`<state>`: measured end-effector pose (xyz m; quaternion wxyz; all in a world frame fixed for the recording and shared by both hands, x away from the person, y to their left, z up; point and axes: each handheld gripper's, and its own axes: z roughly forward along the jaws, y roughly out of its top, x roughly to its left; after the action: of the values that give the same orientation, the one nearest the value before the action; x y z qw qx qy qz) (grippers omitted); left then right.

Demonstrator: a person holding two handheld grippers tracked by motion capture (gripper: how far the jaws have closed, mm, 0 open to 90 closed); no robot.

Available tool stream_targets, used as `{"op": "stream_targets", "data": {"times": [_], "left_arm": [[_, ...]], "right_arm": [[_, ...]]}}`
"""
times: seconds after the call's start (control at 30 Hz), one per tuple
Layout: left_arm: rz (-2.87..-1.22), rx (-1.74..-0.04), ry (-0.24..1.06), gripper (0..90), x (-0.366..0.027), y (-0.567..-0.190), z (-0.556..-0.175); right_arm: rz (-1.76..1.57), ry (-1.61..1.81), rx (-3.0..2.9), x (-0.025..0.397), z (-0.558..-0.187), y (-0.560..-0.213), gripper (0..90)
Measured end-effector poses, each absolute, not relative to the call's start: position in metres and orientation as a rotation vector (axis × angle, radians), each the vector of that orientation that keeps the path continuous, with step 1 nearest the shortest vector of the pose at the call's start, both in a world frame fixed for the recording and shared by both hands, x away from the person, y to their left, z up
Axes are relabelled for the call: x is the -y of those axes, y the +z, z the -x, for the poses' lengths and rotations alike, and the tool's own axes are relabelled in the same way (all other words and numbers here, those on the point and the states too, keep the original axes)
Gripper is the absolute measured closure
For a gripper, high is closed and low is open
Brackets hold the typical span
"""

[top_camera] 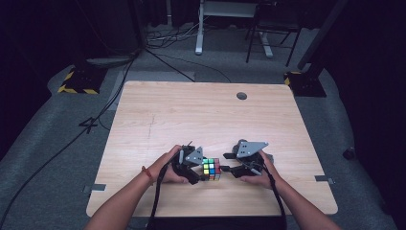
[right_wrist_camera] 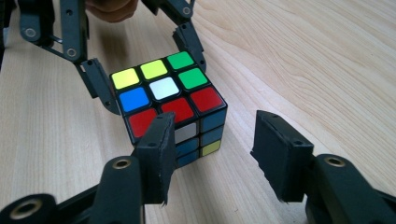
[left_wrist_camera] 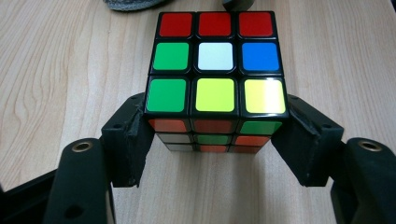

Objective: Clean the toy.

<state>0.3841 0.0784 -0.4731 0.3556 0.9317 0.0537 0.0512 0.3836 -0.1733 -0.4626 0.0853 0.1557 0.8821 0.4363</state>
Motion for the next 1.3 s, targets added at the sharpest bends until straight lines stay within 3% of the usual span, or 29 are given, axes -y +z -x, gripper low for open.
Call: {"op": "stream_targets", "data": {"times": [0.17,0.43,0.87,1.3], "left_arm": [[-2.399,-0.182,0.114,32.3,-0.075,-0.473,-0.385],[-2.45,-0.169,0.093,21.4,-0.059,-0.471,-0.39],[-2.476,-0.167,0.094,16.5,-0.064,-0.479,-0.388],[-2.5,-0.169,0.06,21.5,-0.076,-0.484,-0.39]], "right_arm": [[-0.483,1.242,-2.674,0.177,-0.388,-0.47,49.5],[-0.438,1.191,-2.714,0.168,-0.385,-0.478,48.2],[-0.42,1.242,-2.668,0.16,-0.379,-0.476,47.7],[-0.391,1.304,-2.598,0.144,-0.379,-0.456,46.7]]}}
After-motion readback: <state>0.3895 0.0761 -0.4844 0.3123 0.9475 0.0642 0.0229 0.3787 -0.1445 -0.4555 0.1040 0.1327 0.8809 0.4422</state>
